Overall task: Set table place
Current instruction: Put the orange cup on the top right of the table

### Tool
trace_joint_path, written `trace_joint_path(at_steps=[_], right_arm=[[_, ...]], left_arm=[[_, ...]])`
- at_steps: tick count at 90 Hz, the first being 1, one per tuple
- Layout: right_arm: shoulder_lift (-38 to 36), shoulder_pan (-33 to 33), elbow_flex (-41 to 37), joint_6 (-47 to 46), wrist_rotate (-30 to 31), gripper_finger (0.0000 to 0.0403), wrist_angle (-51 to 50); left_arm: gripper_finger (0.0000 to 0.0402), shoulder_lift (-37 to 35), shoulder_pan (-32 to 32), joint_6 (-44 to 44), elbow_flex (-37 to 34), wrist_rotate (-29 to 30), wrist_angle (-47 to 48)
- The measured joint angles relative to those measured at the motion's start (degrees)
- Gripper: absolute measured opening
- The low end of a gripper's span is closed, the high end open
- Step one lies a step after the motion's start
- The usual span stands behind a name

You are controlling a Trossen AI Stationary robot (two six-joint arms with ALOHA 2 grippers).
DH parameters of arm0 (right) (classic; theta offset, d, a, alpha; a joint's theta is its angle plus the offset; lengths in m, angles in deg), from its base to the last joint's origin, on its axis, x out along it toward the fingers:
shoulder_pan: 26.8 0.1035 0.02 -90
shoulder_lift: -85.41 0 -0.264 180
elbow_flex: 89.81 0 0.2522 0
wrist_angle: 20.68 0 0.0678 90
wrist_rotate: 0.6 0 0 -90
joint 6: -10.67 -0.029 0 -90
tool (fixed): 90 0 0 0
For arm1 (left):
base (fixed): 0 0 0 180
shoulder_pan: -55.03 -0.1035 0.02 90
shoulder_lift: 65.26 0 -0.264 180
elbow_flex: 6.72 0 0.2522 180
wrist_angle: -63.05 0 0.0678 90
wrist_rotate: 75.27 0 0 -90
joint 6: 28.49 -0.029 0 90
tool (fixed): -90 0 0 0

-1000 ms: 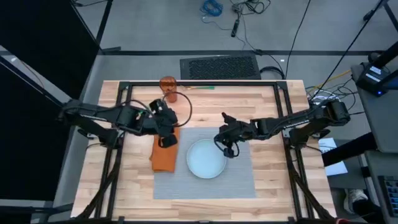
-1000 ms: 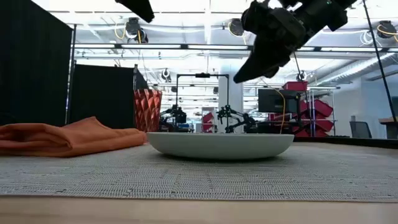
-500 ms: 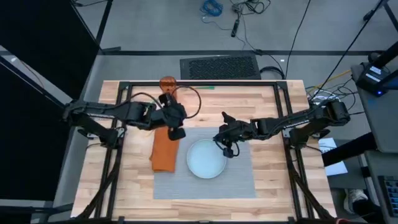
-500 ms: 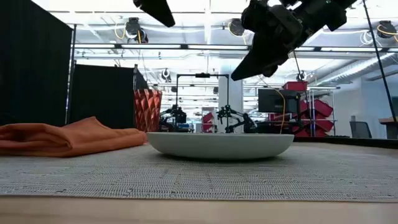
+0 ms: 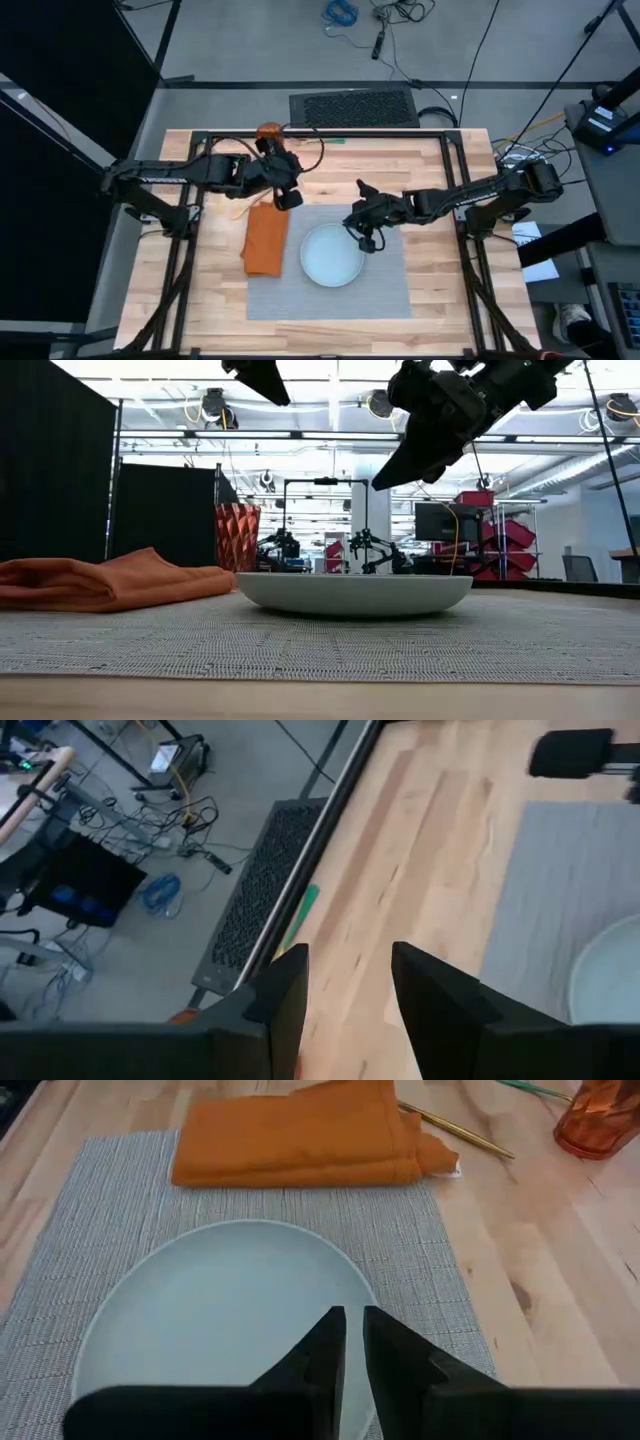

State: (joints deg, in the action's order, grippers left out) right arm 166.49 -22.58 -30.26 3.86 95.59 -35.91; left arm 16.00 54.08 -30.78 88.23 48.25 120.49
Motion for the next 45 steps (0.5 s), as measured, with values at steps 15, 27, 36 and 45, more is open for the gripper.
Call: trace_joint_path(at_steps=[15, 27, 36, 45], right_arm=[[0.00, 0.00, -0.01, 0.00, -0.01, 0.0027, 0.00], [0.00, 0.00, -0.01, -1.26, -0.04, 0.0027, 0.02], [0.00, 0.00, -0.01, -2.88, -0.06, 0.0027, 0.02], [0.00, 0.01, -0.01, -3.26, -0.09, 0.0027, 0.00]], left_arm=[[0.0133, 0.74, -2.40, -4.61, 0.00, -0.02, -3.15], [0.0133, 1.55, -4.16, -7.71, -0.05, 0.18, -4.51], [0.0131, 2.33, -6.06, -2.58, -0.07, 1.83, 0.04], [0.0130, 2.80, -9.40, -1.35, -0.08, 0.99, 8.74]])
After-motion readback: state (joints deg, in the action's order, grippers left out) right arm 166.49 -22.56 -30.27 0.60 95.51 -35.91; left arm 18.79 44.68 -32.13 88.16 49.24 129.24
